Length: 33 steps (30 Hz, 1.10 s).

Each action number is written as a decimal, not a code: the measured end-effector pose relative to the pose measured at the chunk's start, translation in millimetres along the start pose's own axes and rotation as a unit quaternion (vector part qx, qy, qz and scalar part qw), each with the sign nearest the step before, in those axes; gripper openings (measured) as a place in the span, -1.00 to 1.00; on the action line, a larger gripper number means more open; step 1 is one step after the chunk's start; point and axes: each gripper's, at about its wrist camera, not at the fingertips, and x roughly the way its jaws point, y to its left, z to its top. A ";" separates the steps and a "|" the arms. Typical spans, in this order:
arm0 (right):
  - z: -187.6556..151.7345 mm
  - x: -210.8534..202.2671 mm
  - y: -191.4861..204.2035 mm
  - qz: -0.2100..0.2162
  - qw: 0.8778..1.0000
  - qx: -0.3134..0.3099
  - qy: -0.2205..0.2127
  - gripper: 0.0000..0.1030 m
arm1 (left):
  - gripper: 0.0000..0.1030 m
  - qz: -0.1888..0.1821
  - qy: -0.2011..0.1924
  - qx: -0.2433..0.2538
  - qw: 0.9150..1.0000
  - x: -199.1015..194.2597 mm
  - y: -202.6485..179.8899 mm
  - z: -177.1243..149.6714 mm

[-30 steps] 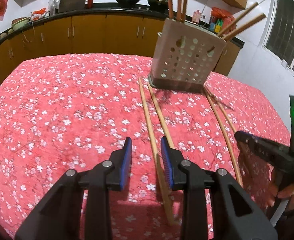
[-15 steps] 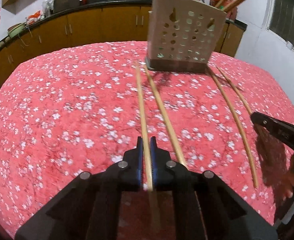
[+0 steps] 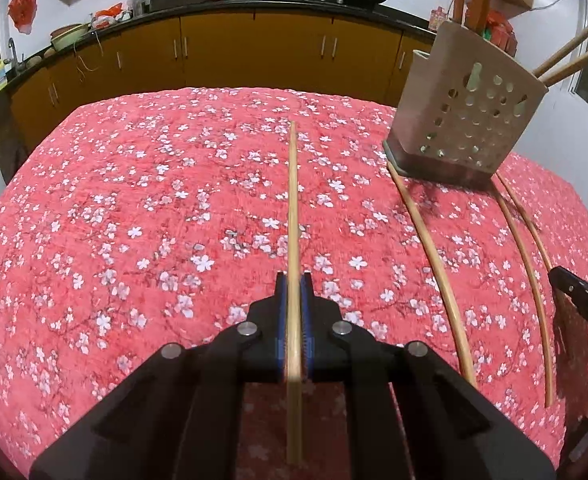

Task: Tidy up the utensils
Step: 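Close the right gripper on a chopstick while the left gripper grasps another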

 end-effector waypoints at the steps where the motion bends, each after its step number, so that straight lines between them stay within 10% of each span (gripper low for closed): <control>1: 1.3 1.3 -1.2 -0.002 1.000 0.001 -0.001 -0.85 | -0.81 -0.001 0.000 0.000 1.000 1.0 -0.1 0.6; 33: -4.8 -1.8 -5.0 0.001 1.000 0.008 -0.002 -0.83 | -0.59 -0.006 0.002 0.034 0.999 0.4 -7.7 -1.4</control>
